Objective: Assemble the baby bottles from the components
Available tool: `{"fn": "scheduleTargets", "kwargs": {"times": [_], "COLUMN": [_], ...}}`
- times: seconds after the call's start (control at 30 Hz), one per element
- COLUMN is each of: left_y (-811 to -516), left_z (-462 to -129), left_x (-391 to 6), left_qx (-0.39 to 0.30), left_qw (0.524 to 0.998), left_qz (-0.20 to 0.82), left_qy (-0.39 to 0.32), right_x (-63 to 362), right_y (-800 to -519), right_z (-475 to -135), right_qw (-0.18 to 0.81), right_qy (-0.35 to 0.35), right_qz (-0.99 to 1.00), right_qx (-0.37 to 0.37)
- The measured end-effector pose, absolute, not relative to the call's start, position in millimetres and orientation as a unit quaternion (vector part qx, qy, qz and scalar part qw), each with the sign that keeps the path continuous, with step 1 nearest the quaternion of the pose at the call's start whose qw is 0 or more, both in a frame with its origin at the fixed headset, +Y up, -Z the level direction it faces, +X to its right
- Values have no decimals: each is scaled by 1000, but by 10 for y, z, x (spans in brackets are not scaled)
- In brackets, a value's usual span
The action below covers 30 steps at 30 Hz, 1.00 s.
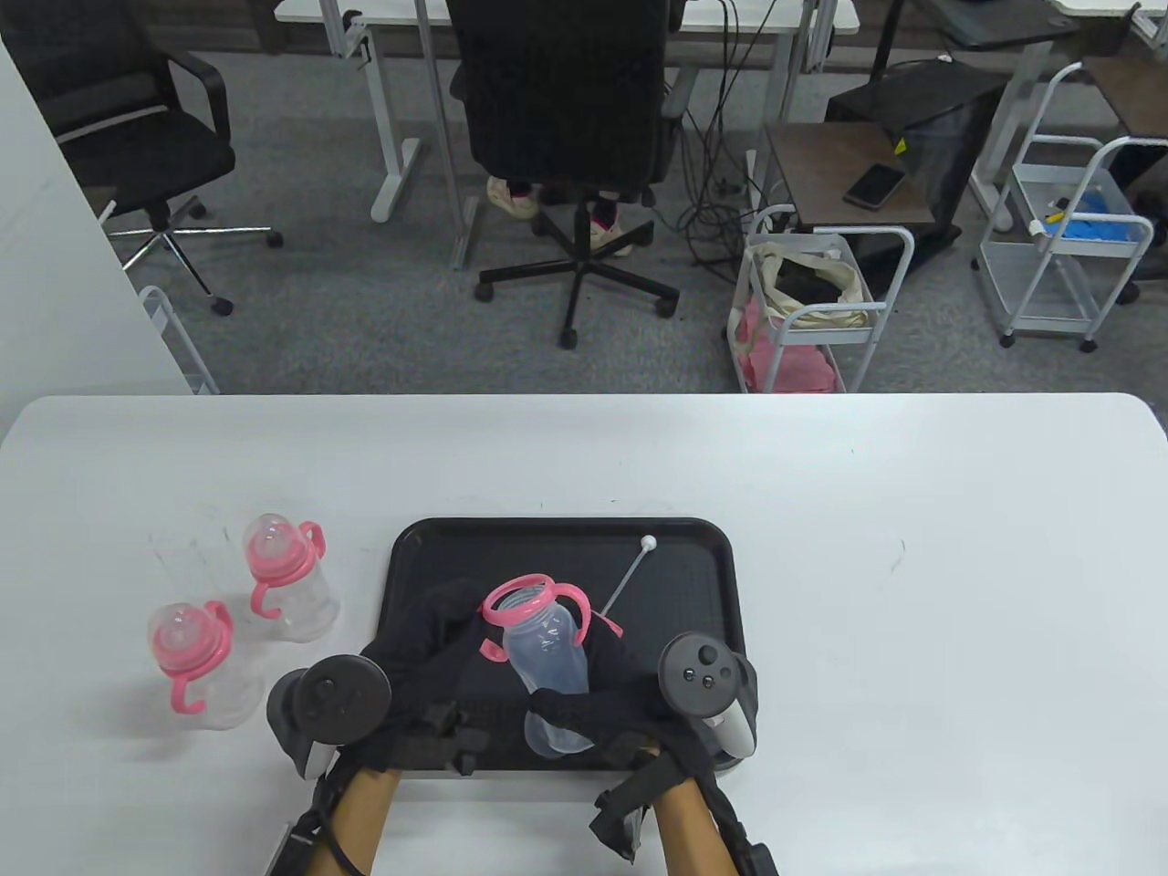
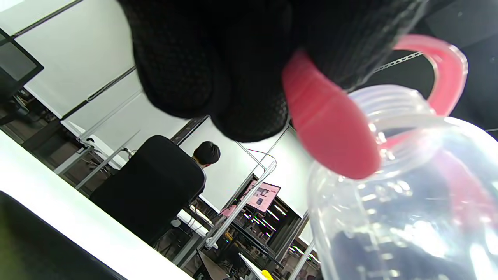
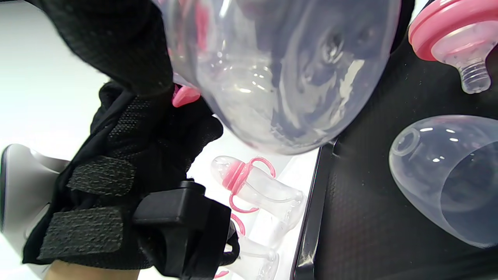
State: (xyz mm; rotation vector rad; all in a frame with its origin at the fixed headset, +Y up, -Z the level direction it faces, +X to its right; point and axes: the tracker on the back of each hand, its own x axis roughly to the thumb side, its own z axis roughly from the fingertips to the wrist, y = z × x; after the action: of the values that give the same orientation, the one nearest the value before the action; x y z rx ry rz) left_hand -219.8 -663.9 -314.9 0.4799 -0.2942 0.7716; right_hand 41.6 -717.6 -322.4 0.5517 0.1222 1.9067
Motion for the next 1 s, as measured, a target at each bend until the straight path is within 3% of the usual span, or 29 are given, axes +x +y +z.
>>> {"fn": "scheduleTargets", "kwargs": {"times": [0.27, 0.43, 0.7, 1.0], "left_y": [-6654, -6609, -6634, -6609], "left_z": [-3181, -3153, -3177, -3169], "left_x": [-2213, -2148, -2165, -2158], "left_qx": [210, 214, 196, 192], "left_qw": [891, 909, 911, 908], "left_qz": [367, 306, 313, 281], "left_qy": [-169, -187, -183, -244], "right_x": [403, 417, 409, 408], "right_y": [-7171, -7178, -7119, -7118], "right_z": [-3219, -3221, -3193, -3200], "right_qw": [545, 565, 528, 560], "right_qy": [48, 53, 8, 4], "right_qz": [804, 791, 818, 795], "right_qx": [233, 226, 227, 233]}}
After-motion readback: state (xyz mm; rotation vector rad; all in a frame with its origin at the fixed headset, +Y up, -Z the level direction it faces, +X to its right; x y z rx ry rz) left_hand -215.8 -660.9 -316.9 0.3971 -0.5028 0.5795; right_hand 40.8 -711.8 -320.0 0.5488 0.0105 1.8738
